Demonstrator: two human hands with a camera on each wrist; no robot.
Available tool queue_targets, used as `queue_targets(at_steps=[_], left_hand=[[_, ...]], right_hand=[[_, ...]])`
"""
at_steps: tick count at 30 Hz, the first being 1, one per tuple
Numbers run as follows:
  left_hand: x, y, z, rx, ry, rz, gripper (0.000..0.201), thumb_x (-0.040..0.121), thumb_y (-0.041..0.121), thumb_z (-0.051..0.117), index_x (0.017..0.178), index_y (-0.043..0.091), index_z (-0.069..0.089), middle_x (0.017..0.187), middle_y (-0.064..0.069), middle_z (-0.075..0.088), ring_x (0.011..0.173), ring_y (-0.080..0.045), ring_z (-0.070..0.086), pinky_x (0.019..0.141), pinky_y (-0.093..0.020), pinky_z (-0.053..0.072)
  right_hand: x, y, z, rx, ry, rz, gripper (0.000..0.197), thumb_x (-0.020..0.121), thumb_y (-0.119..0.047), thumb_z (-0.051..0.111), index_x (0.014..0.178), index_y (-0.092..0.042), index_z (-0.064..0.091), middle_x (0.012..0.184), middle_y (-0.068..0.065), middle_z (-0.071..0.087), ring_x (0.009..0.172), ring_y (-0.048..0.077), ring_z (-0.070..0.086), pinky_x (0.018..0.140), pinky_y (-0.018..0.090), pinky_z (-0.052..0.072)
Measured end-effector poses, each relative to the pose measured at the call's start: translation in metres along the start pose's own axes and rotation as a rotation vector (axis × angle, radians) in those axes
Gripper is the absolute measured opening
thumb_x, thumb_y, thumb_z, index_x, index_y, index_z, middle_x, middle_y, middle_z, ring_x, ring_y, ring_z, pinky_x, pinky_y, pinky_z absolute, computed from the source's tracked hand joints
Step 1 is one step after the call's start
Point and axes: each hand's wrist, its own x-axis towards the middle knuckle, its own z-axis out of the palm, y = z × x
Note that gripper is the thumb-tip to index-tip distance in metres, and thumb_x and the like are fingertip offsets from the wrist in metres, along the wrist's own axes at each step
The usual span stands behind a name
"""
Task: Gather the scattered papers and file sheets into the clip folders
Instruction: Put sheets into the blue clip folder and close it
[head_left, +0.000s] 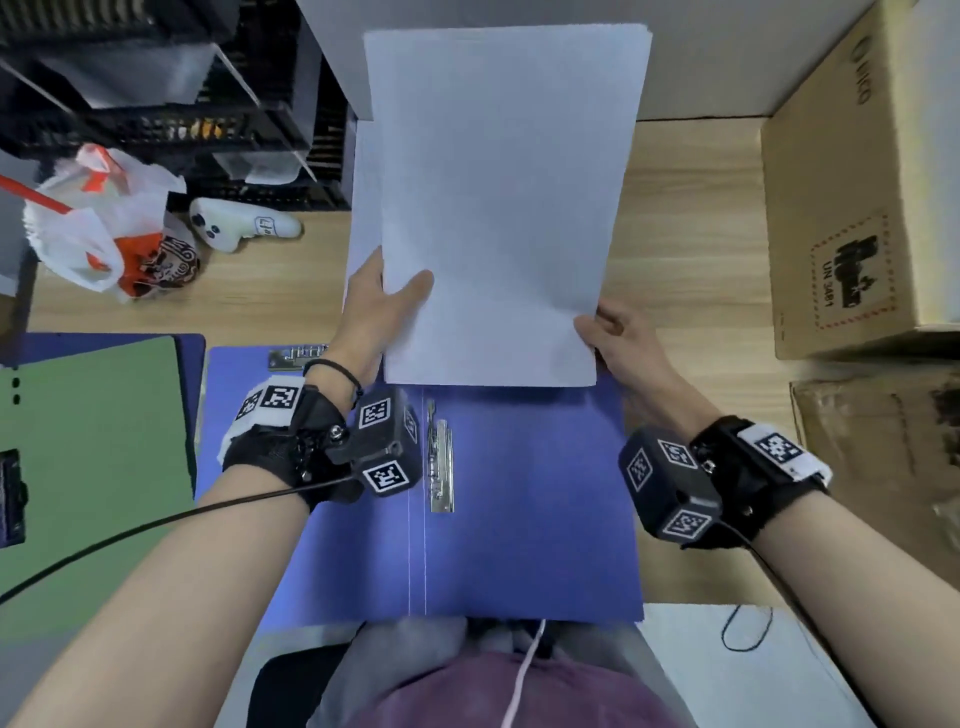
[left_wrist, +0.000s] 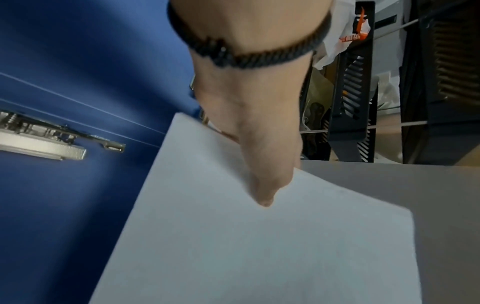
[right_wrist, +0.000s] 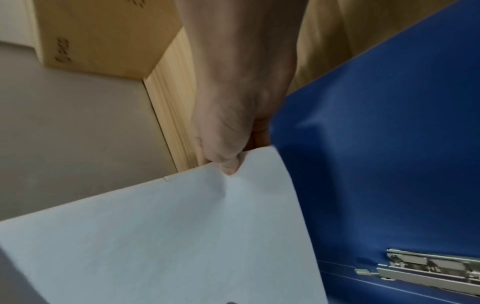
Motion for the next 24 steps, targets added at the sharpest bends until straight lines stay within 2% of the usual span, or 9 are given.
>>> queue_targets(at_steps=[4, 7, 10, 12, 14, 17, 20, 22, 24], left_hand=[[-0.021, 0.028, -0.002, -0.173, -0.123, 0.119, 0.034, 0.092, 0.007, 0.061, 0.125, 0.010, 0.054, 0.122, -0.004, 0.066, 0.108, -0.015, 0.065, 0.087, -0.026, 0.054], [-0.035, 0.029, -0.007, -0.153, -0.172, 0.169, 0.038, 0.091, 0.009, 0.063, 0.128, 0.009, 0.053, 0.126, -0.004, 0.064, 0.115, -0.015, 0.062, 0.095, -0.026, 0.051], [-0.053, 0.007, -0.010, -0.081, -0.251, 0.147, 0.045, 0.089, 0.003, 0.062, 0.131, 0.015, 0.049, 0.129, 0.002, 0.061, 0.119, -0.010, 0.058, 0.100, -0.024, 0.046], [-0.066, -0.006, -0.009, -0.023, -0.258, 0.113, 0.033, 0.094, 0.004, 0.055, 0.125, 0.016, 0.051, 0.115, 0.010, 0.063, 0.107, -0.007, 0.059, 0.088, -0.013, 0.045], [-0.072, -0.010, -0.009, 0.110, -0.228, 0.134, 0.016, 0.100, 0.013, 0.047, 0.114, 0.014, 0.055, 0.101, 0.012, 0.058, 0.090, -0.003, 0.052, 0.076, -0.006, 0.039], [-0.076, 0.001, -0.012, 0.141, -0.220, 0.213, 0.011, 0.099, 0.021, 0.045, 0.096, 0.018, 0.055, 0.100, 0.002, 0.054, 0.084, -0.008, 0.047, 0.078, -0.014, 0.038], [-0.080, 0.022, -0.015, 0.103, -0.215, 0.234, 0.014, 0.101, 0.017, 0.044, 0.109, 0.014, 0.056, 0.094, 0.009, 0.061, 0.071, 0.007, 0.054, 0.059, -0.006, 0.040], [-0.085, 0.032, -0.014, 0.111, -0.239, 0.225, 0.015, 0.101, 0.016, 0.043, 0.110, 0.016, 0.055, 0.094, 0.012, 0.061, 0.071, 0.011, 0.056, 0.049, -0.002, 0.038], [-0.085, 0.031, -0.015, 0.092, -0.236, 0.177, 0.020, 0.099, 0.012, 0.044, 0.114, 0.015, 0.056, 0.094, 0.007, 0.063, 0.078, -0.004, 0.060, 0.058, -0.009, 0.045]], right_hand=[[-0.031, -0.019, -0.002, 0.078, 0.083, -0.099, 0.027, 0.099, -0.002, 0.048, 0.116, -0.017, 0.062, 0.108, -0.003, 0.071, 0.091, 0.003, 0.068, 0.073, 0.016, 0.052], [-0.052, -0.021, -0.003, 0.052, 0.107, -0.173, 0.026, 0.098, -0.001, 0.049, 0.115, -0.017, 0.060, 0.109, -0.005, 0.069, 0.094, -0.002, 0.067, 0.076, 0.013, 0.049], [-0.068, -0.003, 0.001, -0.043, 0.146, -0.140, 0.022, 0.097, -0.002, 0.050, 0.111, -0.017, 0.058, 0.101, -0.011, 0.066, 0.084, -0.012, 0.064, 0.074, 0.009, 0.046], [-0.076, 0.006, 0.006, -0.094, 0.171, -0.120, 0.015, 0.099, -0.007, 0.048, 0.102, -0.016, 0.061, 0.096, -0.007, 0.065, 0.081, -0.006, 0.061, 0.073, 0.014, 0.045], [-0.082, 0.006, 0.010, -0.141, 0.170, -0.115, 0.018, 0.102, -0.014, 0.043, 0.105, -0.013, 0.061, 0.101, -0.002, 0.064, 0.086, 0.002, 0.057, 0.071, 0.011, 0.045], [-0.090, -0.008, 0.009, -0.192, 0.224, -0.173, 0.021, 0.104, -0.020, 0.041, 0.106, -0.012, 0.059, 0.103, -0.001, 0.065, 0.082, -0.004, 0.053, 0.068, 0.007, 0.043], [-0.097, -0.029, 0.003, -0.259, 0.285, -0.229, 0.050, 0.096, -0.039, 0.044, 0.104, 0.009, 0.057, 0.115, 0.027, 0.062, 0.087, 0.010, 0.055, 0.075, 0.032, 0.044], [-0.100, -0.034, -0.003, -0.279, 0.294, -0.241, 0.049, 0.093, -0.041, 0.046, 0.096, 0.007, 0.055, 0.104, 0.025, 0.065, 0.086, 0.019, 0.058, 0.071, 0.039, 0.043], [-0.103, -0.031, -0.011, -0.277, 0.273, -0.218, 0.028, 0.094, -0.034, 0.048, 0.082, -0.009, 0.053, 0.077, 0.010, 0.052, 0.070, 0.017, 0.049, 0.059, 0.031, 0.036]])
